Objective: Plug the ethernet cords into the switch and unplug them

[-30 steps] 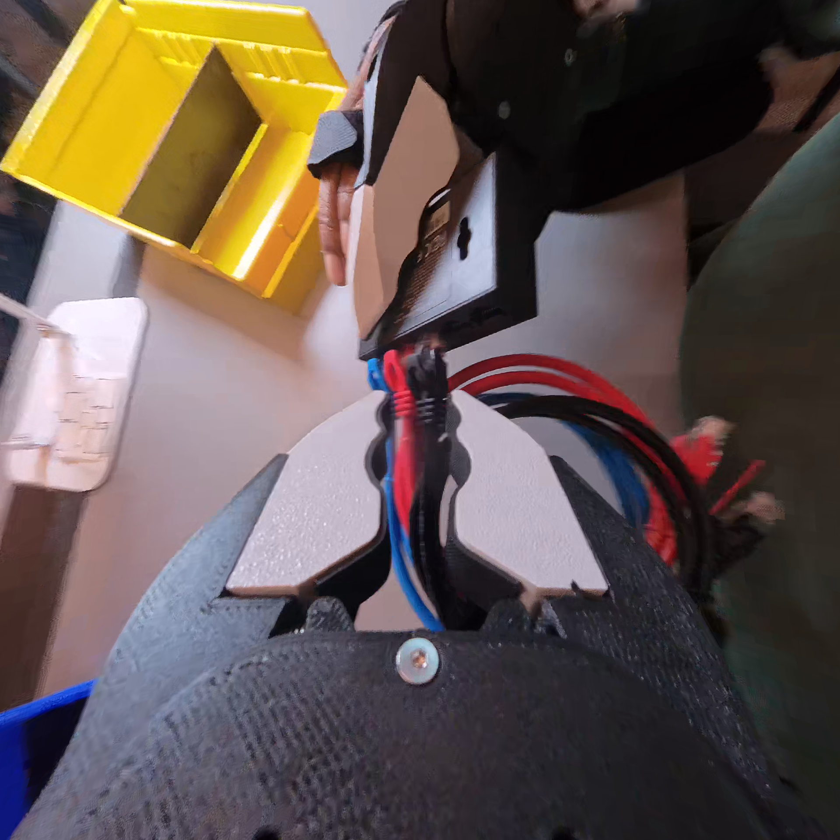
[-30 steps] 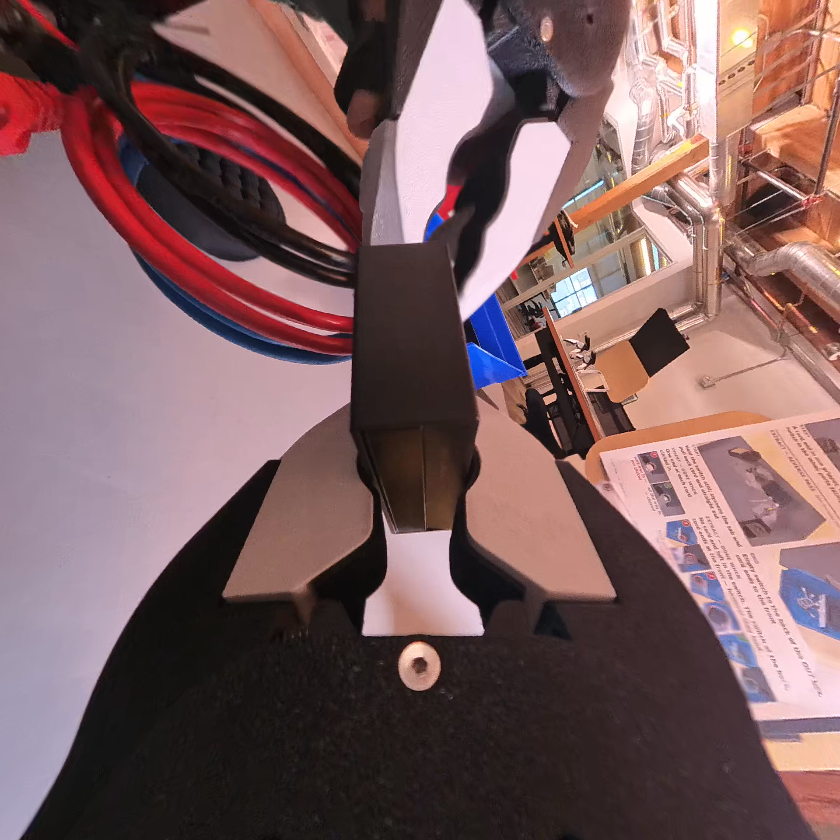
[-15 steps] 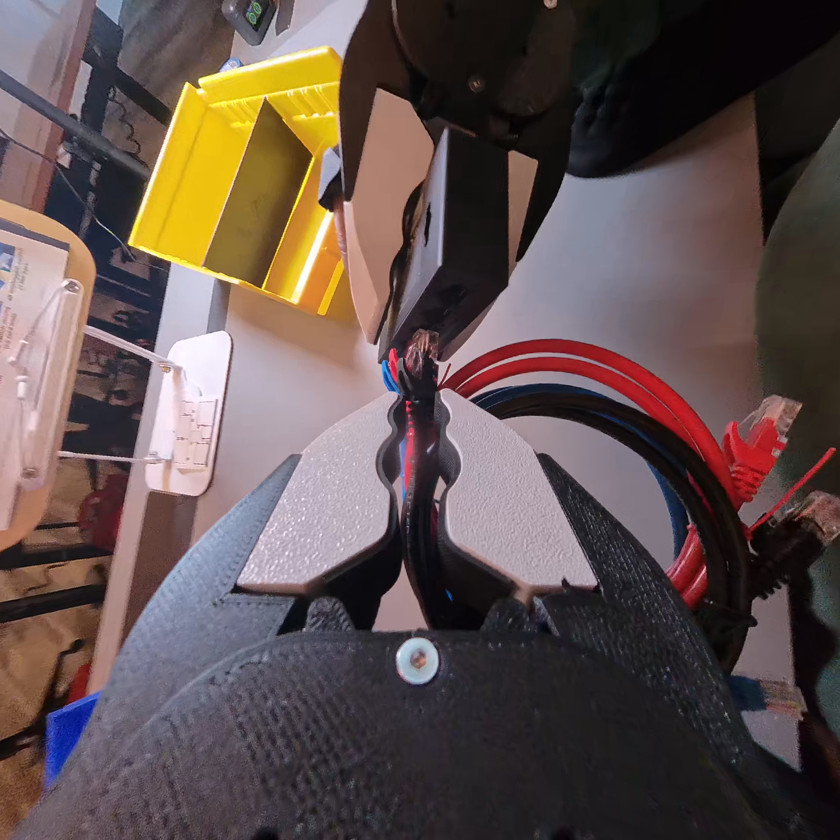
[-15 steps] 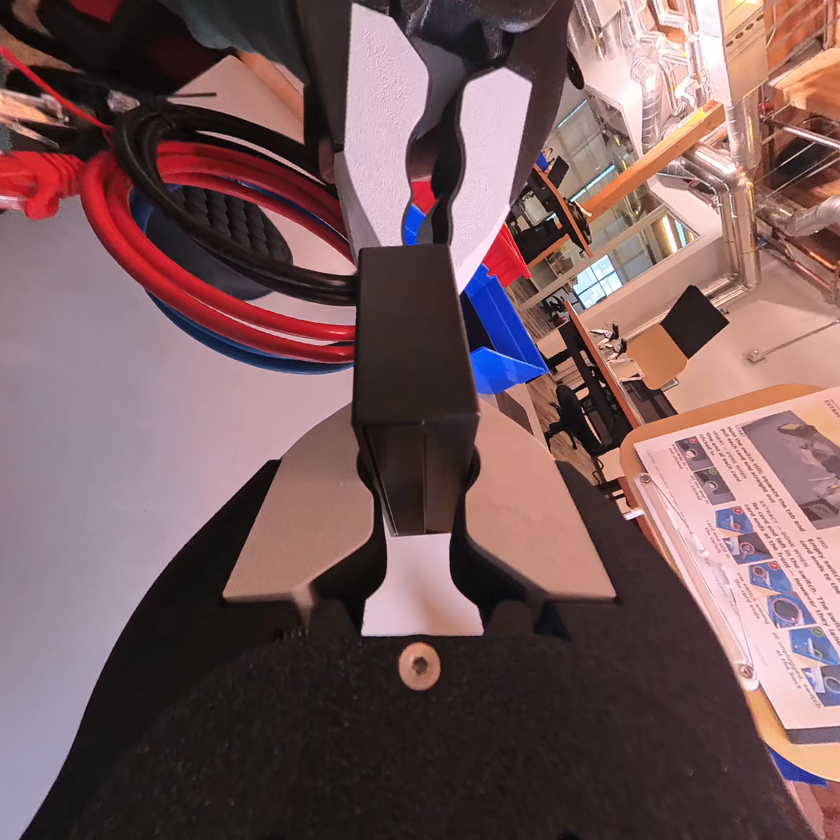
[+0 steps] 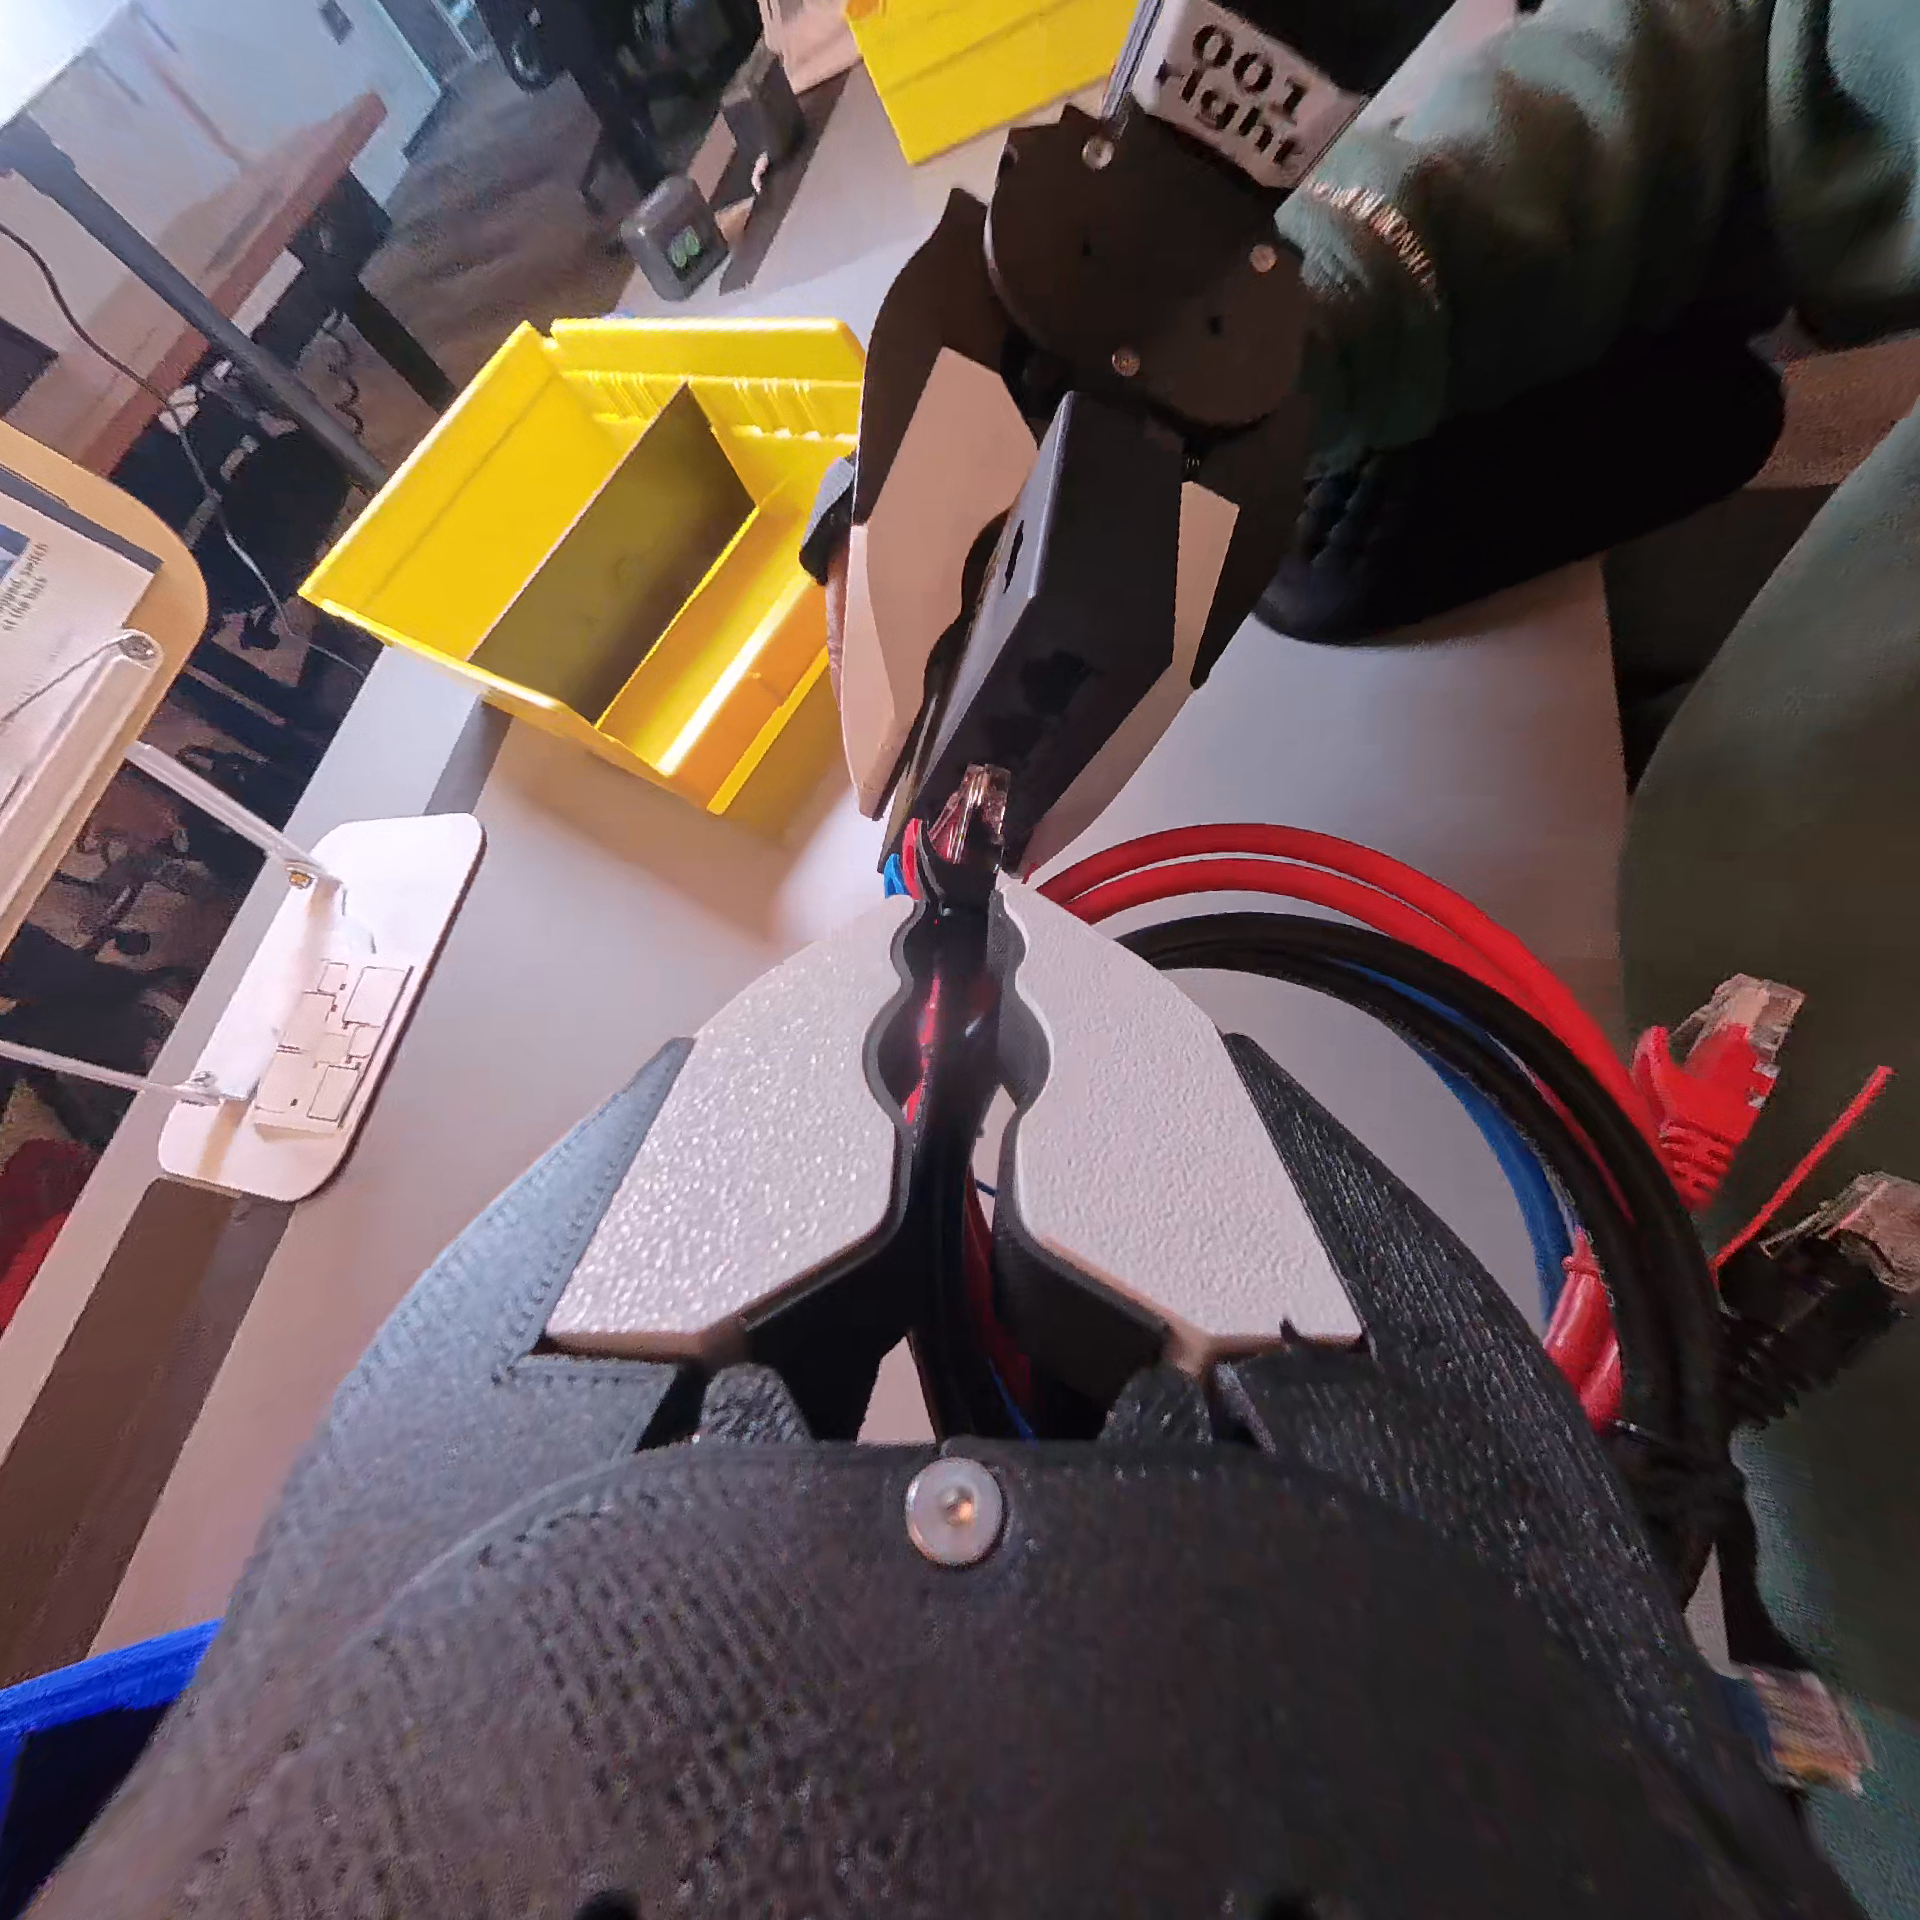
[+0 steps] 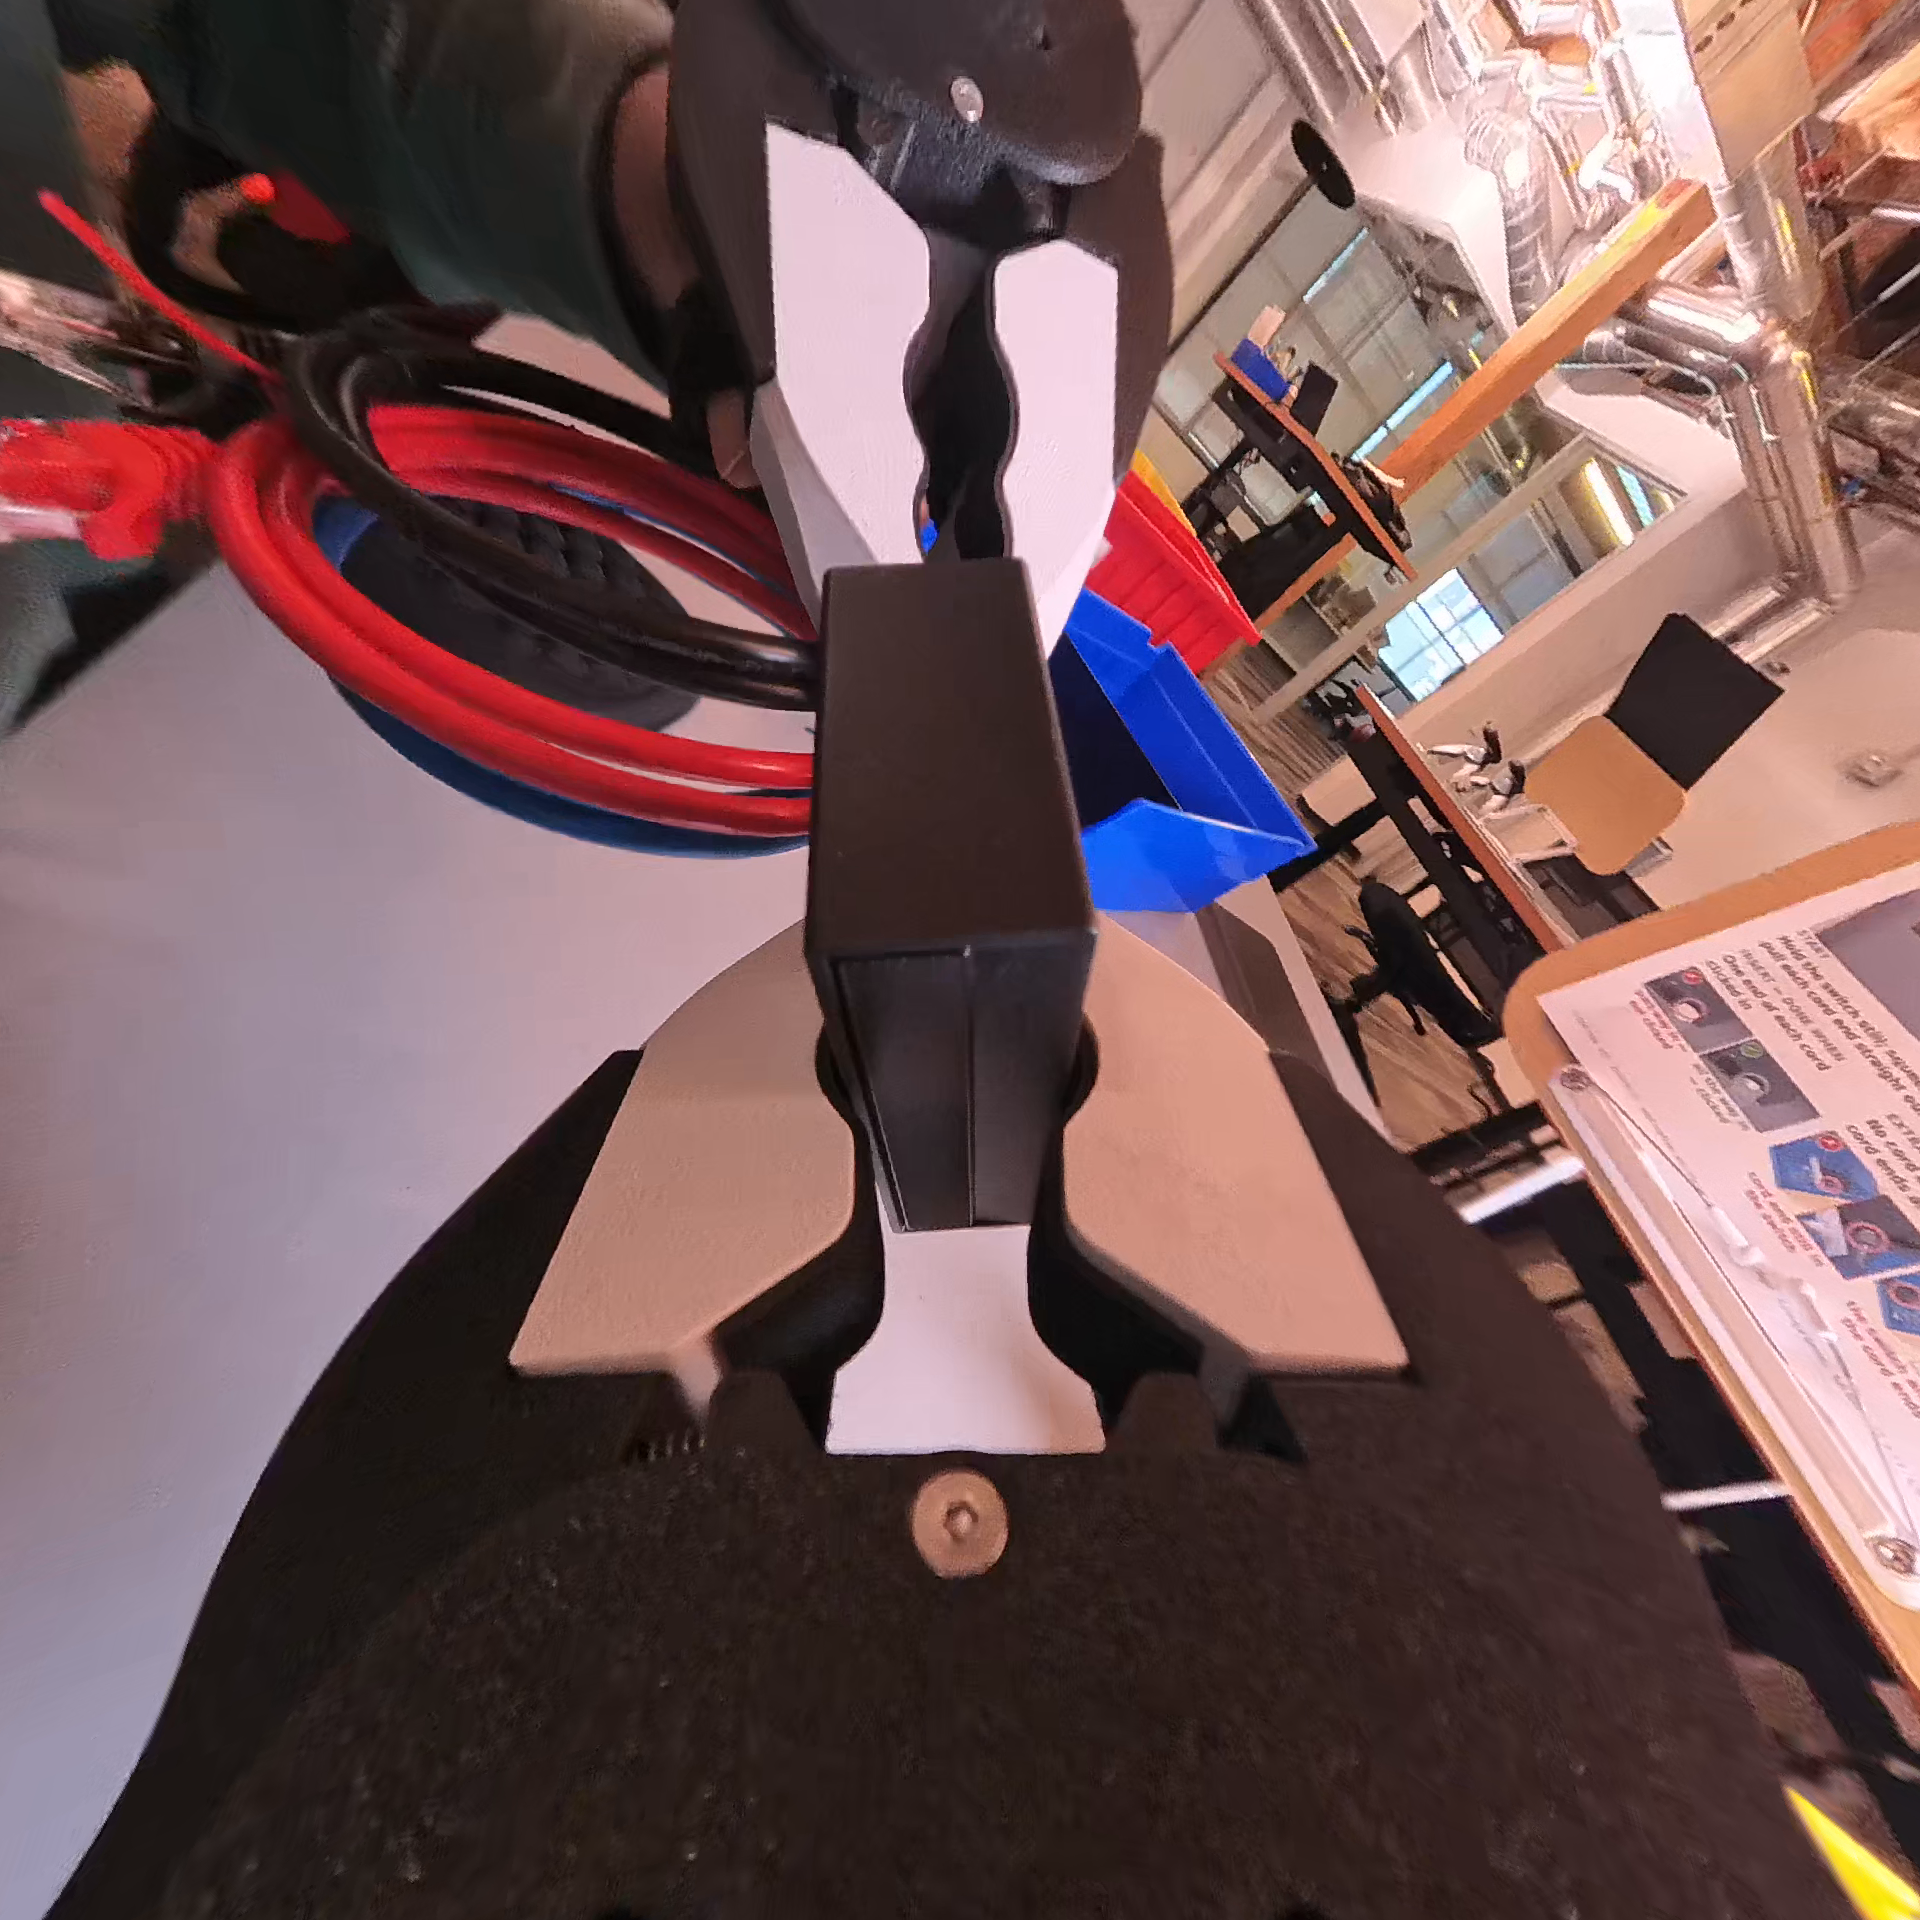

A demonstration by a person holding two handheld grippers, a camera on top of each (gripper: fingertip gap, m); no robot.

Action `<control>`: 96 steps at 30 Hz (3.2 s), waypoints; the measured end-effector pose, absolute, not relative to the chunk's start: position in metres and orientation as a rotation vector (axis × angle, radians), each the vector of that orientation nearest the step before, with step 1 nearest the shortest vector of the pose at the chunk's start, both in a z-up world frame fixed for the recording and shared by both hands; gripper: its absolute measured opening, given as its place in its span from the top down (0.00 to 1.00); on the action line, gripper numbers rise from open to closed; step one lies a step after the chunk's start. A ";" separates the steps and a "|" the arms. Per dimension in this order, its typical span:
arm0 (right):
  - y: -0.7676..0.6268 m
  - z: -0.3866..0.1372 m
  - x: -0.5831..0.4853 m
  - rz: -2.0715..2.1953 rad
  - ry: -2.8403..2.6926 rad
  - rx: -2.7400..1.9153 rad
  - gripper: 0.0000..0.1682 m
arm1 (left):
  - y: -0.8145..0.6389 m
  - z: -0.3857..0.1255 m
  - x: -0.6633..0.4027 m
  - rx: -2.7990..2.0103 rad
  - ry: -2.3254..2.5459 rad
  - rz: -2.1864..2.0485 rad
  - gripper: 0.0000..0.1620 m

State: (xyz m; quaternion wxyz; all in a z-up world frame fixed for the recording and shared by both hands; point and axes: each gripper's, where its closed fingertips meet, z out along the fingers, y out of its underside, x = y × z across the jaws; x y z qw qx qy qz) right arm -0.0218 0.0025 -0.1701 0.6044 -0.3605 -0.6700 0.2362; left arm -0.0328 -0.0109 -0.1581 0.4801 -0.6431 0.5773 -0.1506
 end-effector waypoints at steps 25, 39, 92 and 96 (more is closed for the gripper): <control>0.013 -0.164 -0.017 0.253 -1.639 -0.743 0.82 | 0.022 -0.171 -0.023 -1.416 1.436 0.009 0.94; 0.031 -0.184 -0.012 -0.094 -1.614 -0.533 0.82 | 0.006 -0.162 -0.031 -1.404 1.379 -0.270 0.88; 0.325 -0.007 0.171 -0.506 -1.337 -1.272 0.63 | 0.074 -0.184 -0.080 -1.709 0.759 -0.806 0.72; 0.375 -0.034 0.185 -0.554 -1.343 -1.342 0.63 | 0.077 -0.205 -0.076 -1.764 0.805 -0.780 0.72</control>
